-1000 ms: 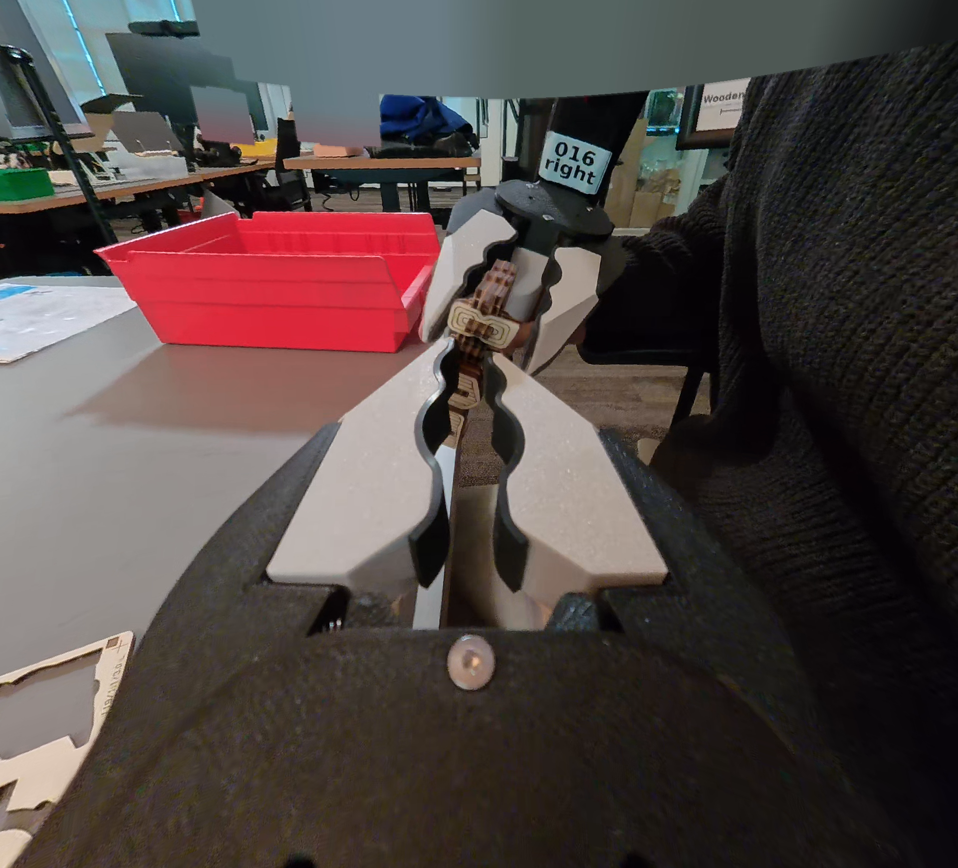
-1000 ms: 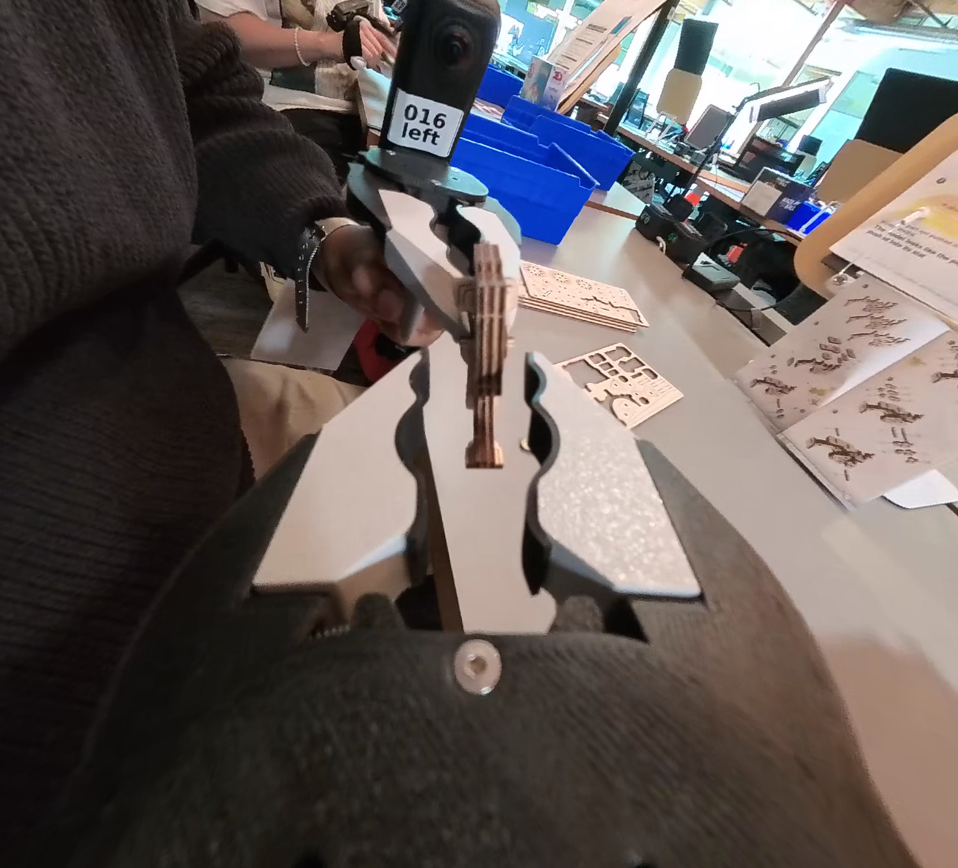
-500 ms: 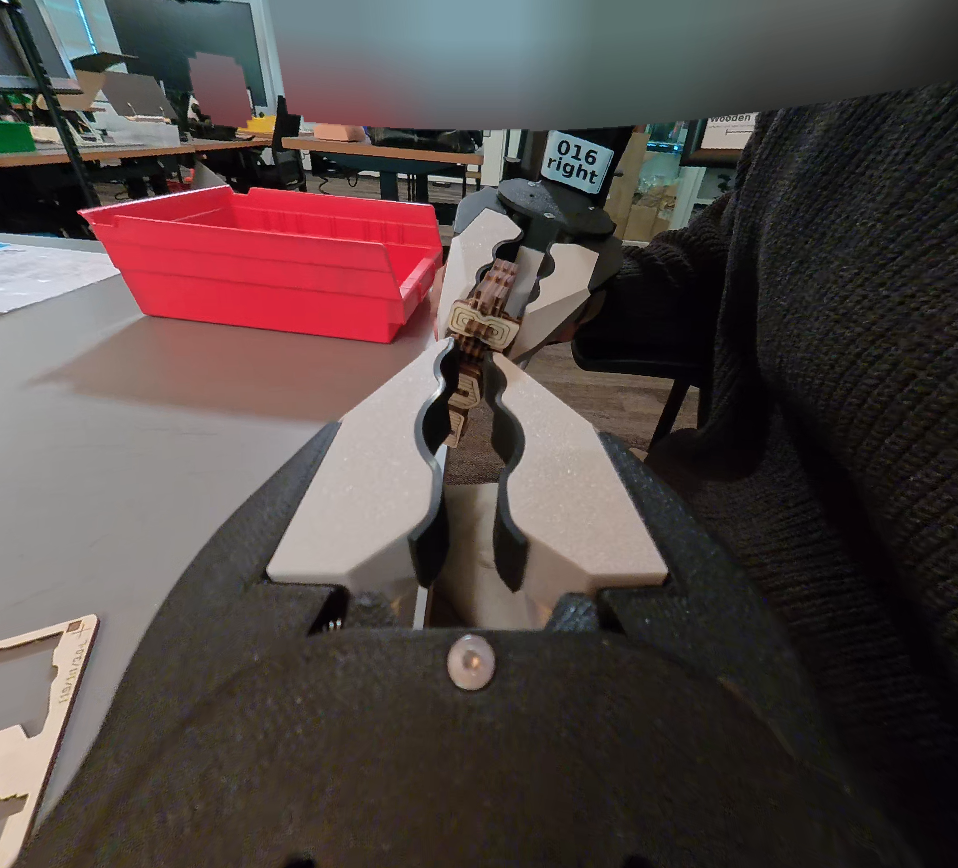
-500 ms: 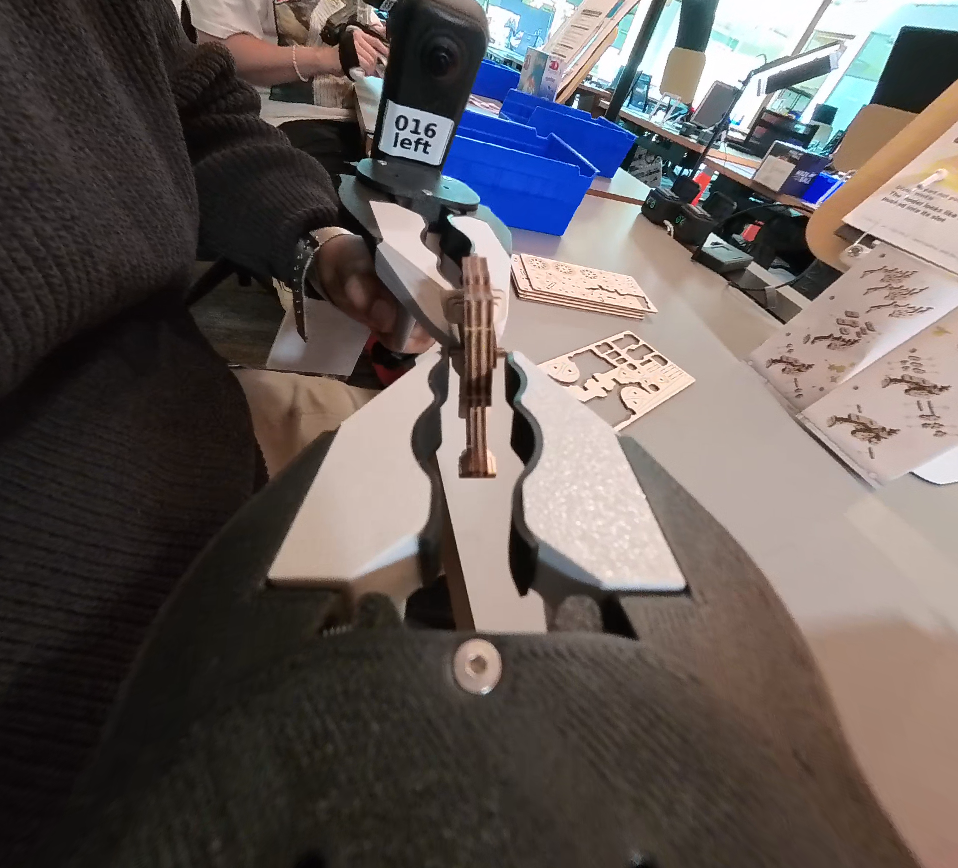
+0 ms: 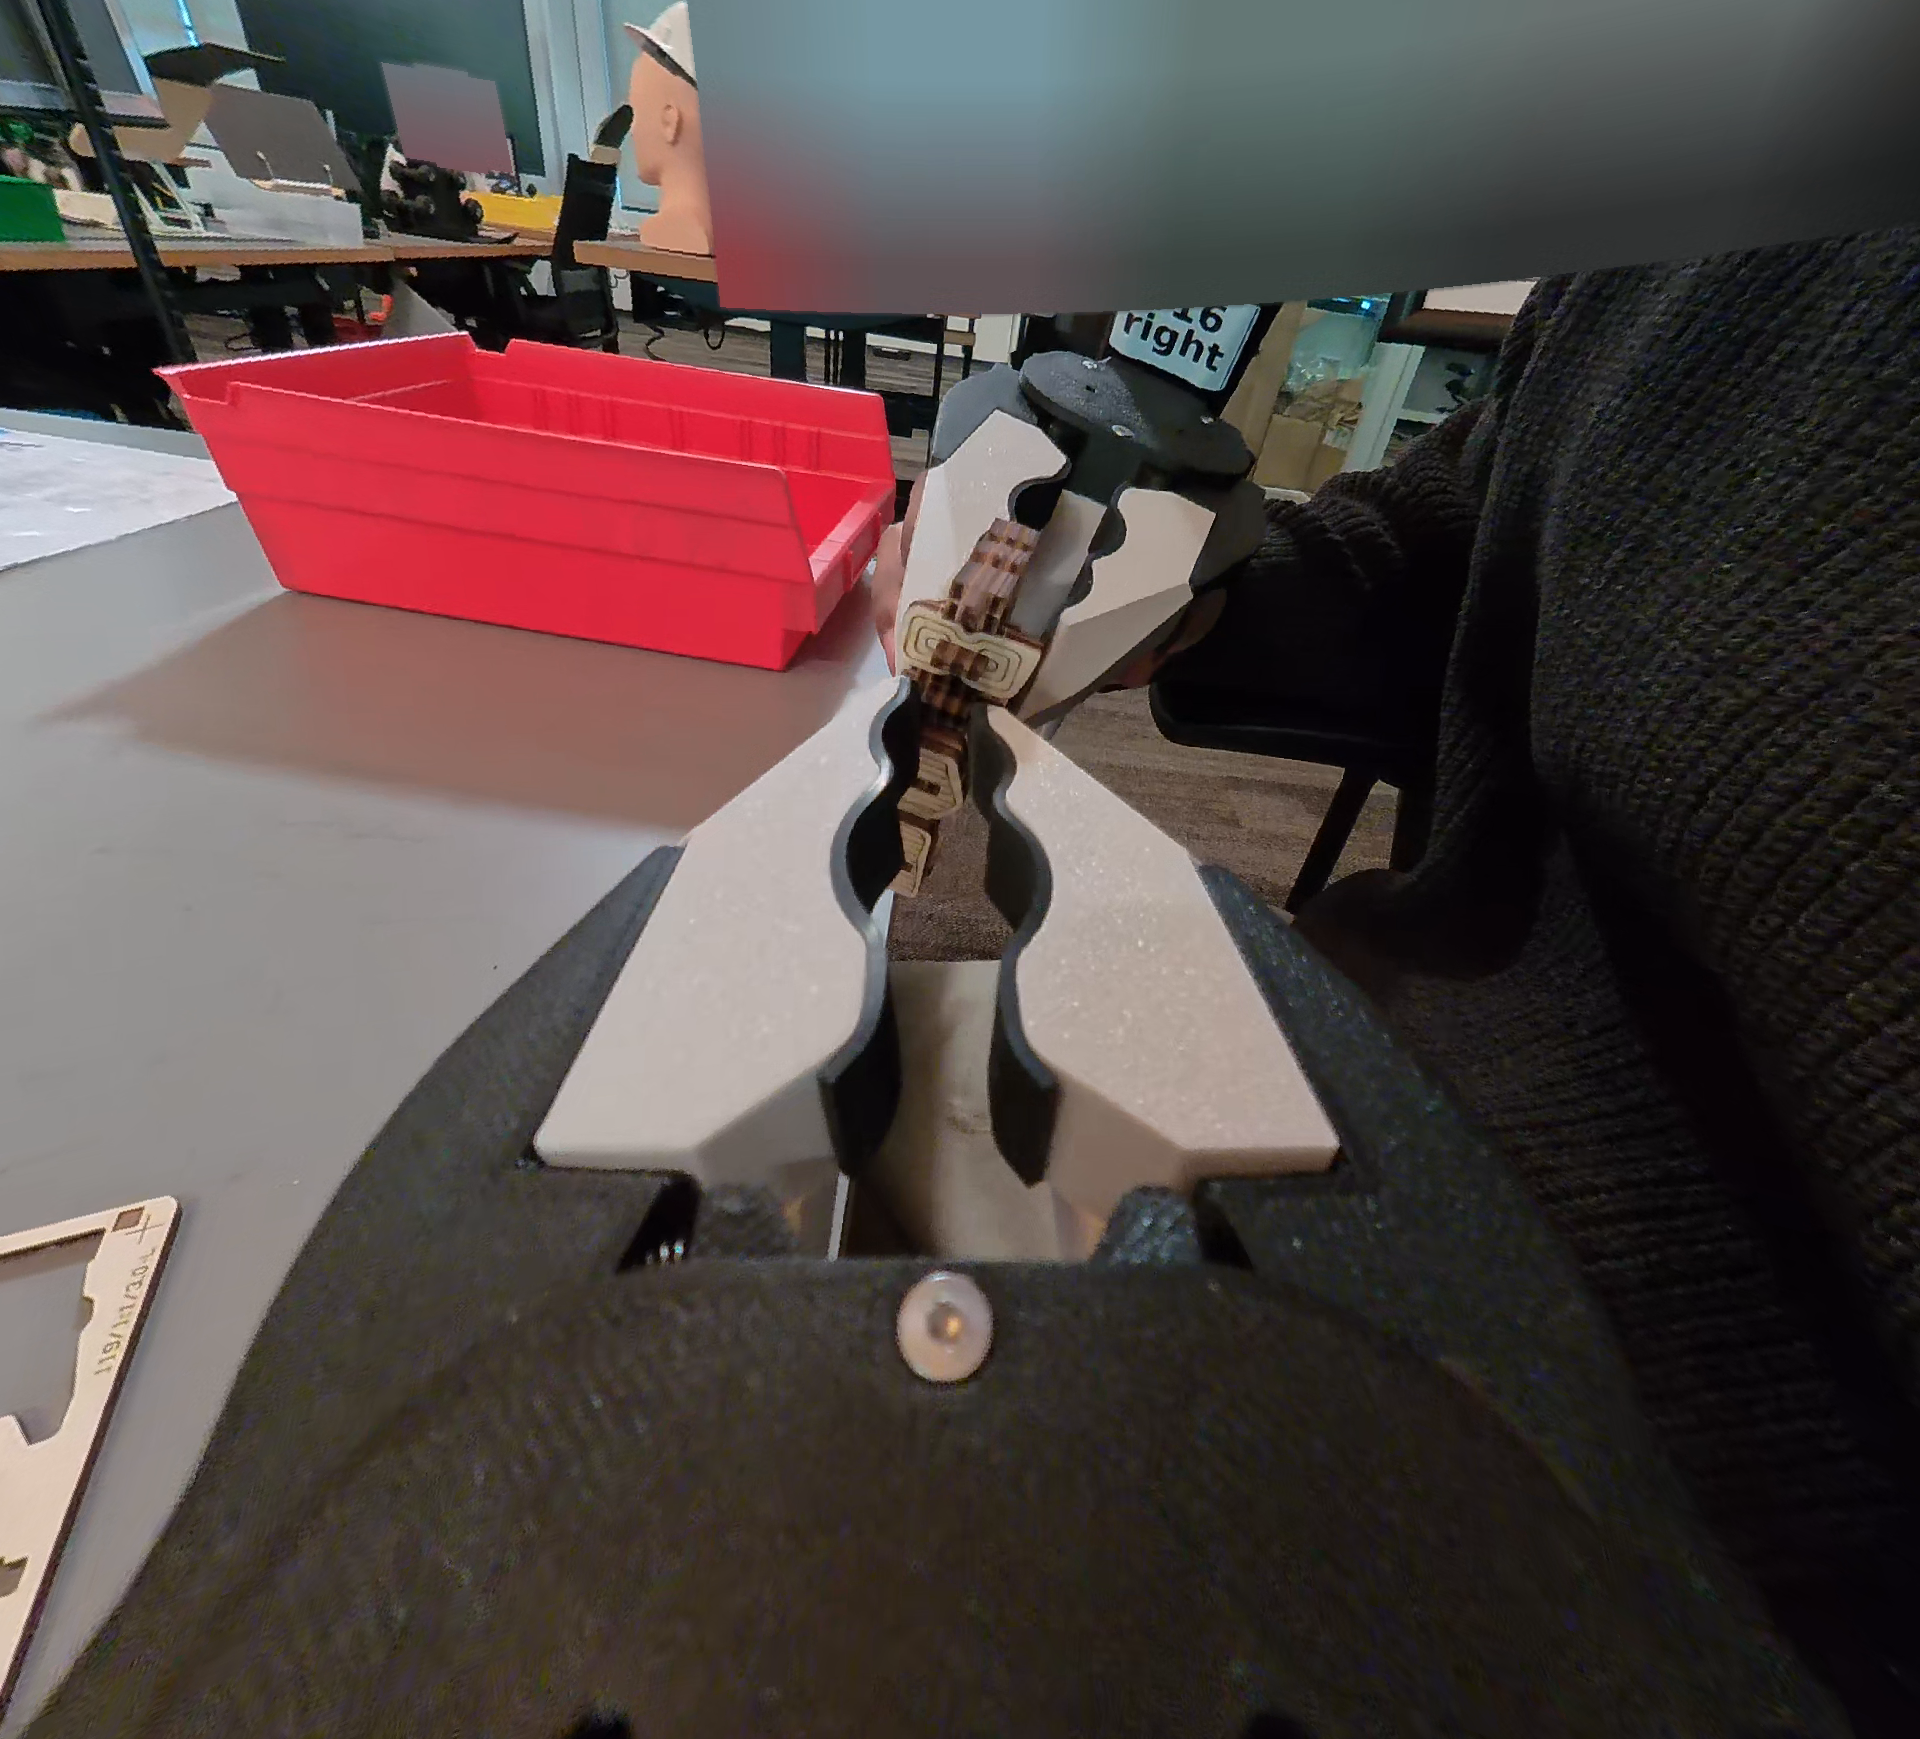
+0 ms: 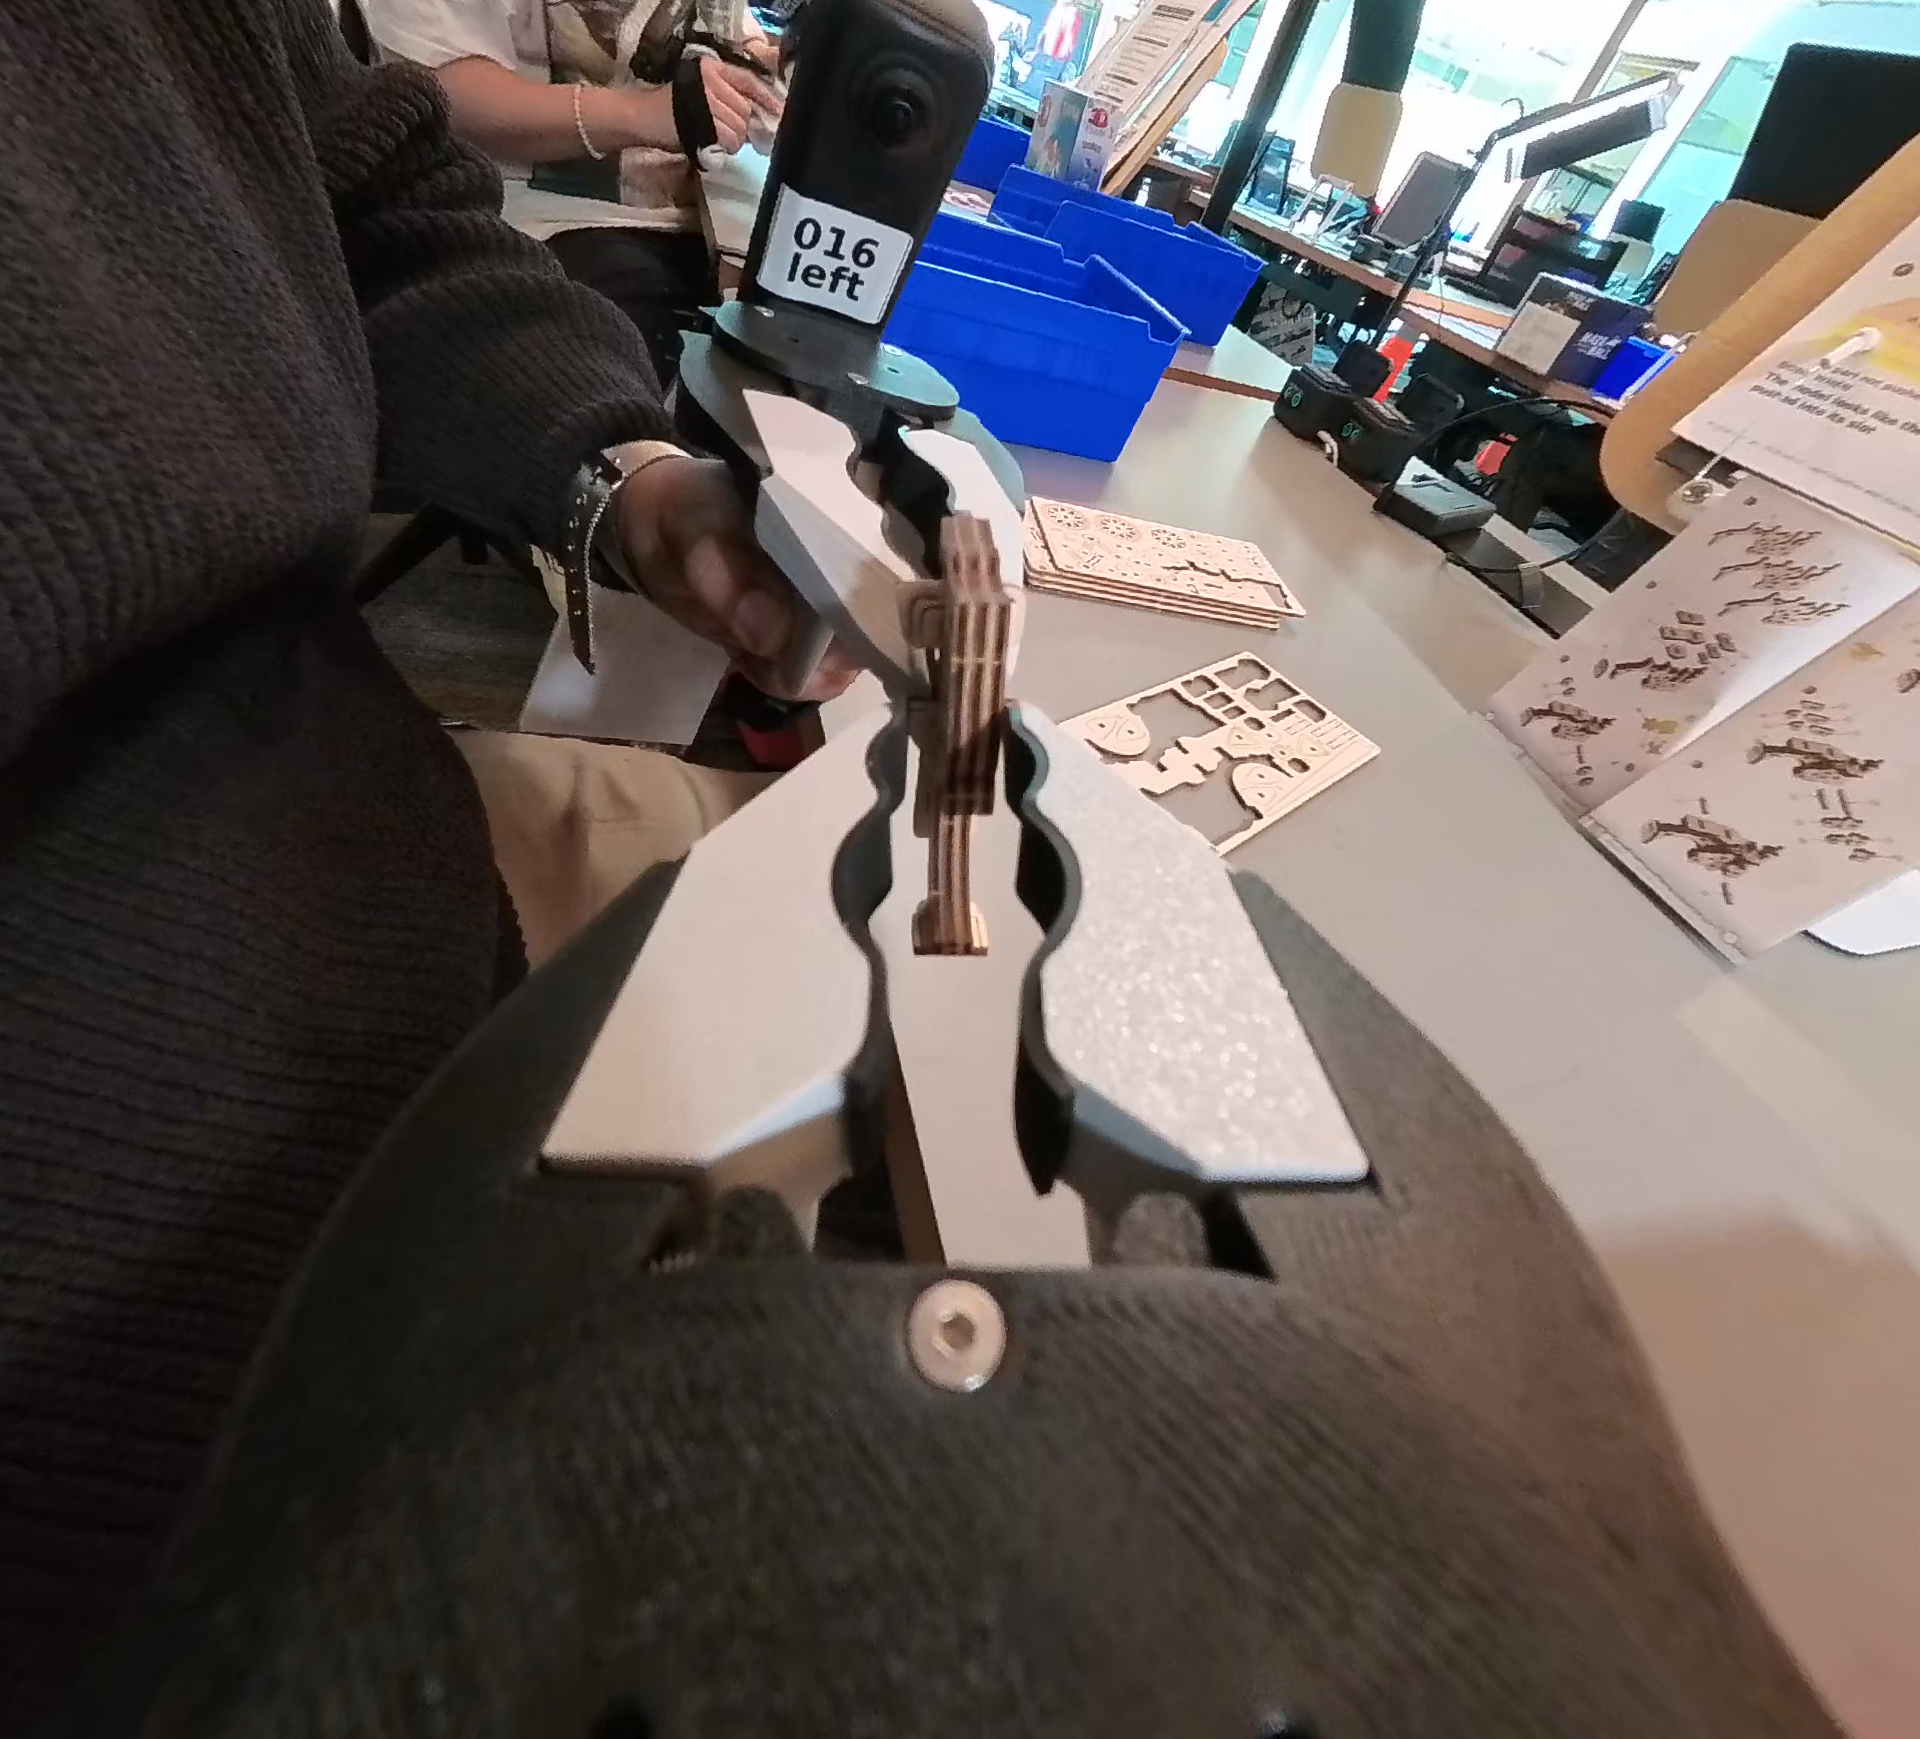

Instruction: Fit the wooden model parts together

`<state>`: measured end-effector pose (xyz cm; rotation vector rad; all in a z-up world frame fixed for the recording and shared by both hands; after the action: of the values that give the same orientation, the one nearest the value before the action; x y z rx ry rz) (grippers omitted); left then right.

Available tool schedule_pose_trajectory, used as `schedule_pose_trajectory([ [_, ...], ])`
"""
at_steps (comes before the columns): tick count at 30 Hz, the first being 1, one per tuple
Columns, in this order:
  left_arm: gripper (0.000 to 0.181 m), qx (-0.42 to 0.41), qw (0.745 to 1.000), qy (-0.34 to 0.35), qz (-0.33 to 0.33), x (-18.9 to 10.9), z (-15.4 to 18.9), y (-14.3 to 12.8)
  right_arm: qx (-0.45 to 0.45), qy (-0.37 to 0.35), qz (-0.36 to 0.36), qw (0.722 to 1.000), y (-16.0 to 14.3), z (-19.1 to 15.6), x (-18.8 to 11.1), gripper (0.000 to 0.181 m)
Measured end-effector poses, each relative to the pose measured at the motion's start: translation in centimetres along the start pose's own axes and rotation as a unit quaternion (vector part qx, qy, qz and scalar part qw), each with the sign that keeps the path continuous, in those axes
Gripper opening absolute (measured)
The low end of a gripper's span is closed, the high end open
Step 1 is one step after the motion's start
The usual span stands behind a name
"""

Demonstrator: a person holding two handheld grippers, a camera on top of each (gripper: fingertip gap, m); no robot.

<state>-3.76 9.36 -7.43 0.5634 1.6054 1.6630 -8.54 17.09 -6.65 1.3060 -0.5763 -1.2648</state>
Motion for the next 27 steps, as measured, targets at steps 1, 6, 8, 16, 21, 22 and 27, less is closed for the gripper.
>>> schedule_pose_trajectory([
  [1, 0.009, 0.001, 1.0, 0.003, -0.002, 0.04, -0.01, -0.05, 0.002, 0.001, -0.001, 1.0, -0.03, 0.02, 0.01, 0.017],
  [6, 0.009, -0.004, 1.0, -0.006, -0.004, 0.09, 0.09, -0.14, 0.022, 0.018, -0.004, 1.0, -0.19, 0.06, -0.03, 0.017],
  [8, 0.009, -0.006, 1.0, -0.008, -0.007, 0.15, 0.17, -0.2, 0.035, 0.032, -0.007, 0.999, -0.23, 0.06, -0.07, 0.017],
  [16, 0.009, -0.014, 1.0, 0.009, -0.006, 0.42, 0.36, -0.19, 0.055, 0.051, -0.016, 0.997, -0.32, 0.14, -0.32, 0.016],
  [21, 0.009, -0.017, 1.0, 0.018, -0.017, 0.59, 0.34, -0.46, 0.076, 0.057, -0.024, 0.995, -0.67, 0.25, -0.24, 0.015],
  [22, 0.009, -0.012, 0.999, 0.022, -0.021, 0.6, 0.37, -0.46, 0.077, 0.057, -0.026, 0.995, -0.67, 0.26, -0.24, 0.016],
  [27, 0.01, -0.008, 0.999, 0.025, -0.036, 0.7, 0.28, -0.73, 0.084, 0.063, -0.044, 0.994, -0.95, 0.23, -0.15, 0.015],
])
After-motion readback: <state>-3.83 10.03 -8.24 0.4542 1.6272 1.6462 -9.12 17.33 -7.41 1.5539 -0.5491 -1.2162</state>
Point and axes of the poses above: each gripper's, where its closed fingertips meet, x out along the fingers, y out of its top, z = x × y across the jaws, the point moved 5 cm from there along -x, back along the fingers, and after that the axes turned 10 degrees about -z, right-handed, at the moved point
